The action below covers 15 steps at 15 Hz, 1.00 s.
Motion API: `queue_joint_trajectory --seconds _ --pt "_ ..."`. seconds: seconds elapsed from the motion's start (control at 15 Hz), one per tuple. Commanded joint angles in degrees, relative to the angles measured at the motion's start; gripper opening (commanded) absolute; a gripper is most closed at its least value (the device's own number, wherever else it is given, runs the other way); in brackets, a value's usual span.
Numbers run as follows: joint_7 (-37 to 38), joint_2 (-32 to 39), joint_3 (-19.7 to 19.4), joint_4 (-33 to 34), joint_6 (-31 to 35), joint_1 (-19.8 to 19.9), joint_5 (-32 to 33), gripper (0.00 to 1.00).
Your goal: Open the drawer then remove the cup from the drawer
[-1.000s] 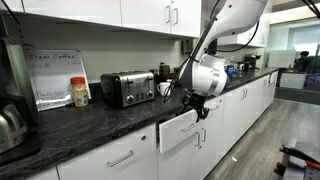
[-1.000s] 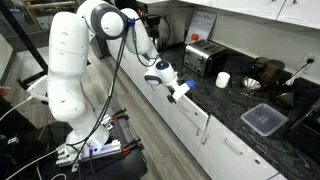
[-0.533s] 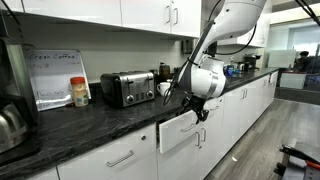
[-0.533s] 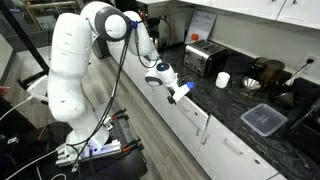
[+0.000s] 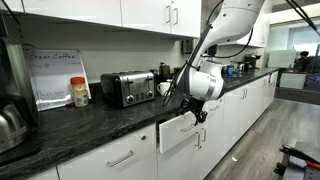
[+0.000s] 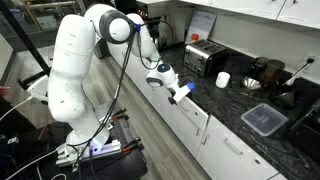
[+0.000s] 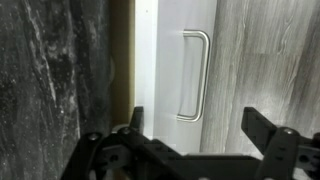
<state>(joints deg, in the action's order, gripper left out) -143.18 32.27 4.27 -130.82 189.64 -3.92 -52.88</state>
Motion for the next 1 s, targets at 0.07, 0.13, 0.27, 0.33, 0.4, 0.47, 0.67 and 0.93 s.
queue_joint_trajectory --seconds 0.07,0.13,0.27,0.33,0.4,0.47,0.67,0.93 --pt "-0.67 1.61 1.33 0.88 1.30 1.69 0.71 1.00" --pt "-0.67 1.57 1.50 0.81 1.43 1.83 0.69 1.00" --pt "-0.71 1.48 1.95 1.09 1.86 2.17 0.76 1.00" --pt "-0.71 1.46 2.15 1.27 2.08 2.31 0.82 1.00" --pt "-0.77 1.50 2.46 1.38 2.31 2.56 0.93 1.00" --pt "-0.77 1.51 2.76 1.45 2.39 2.80 0.99 1.00" --pt "-0.77 1.60 3.87 1.54 2.87 3.72 1.23 1.00" --pt "-0.72 2.10 5.83 1.70 3.84 5.56 2.10 1.00"
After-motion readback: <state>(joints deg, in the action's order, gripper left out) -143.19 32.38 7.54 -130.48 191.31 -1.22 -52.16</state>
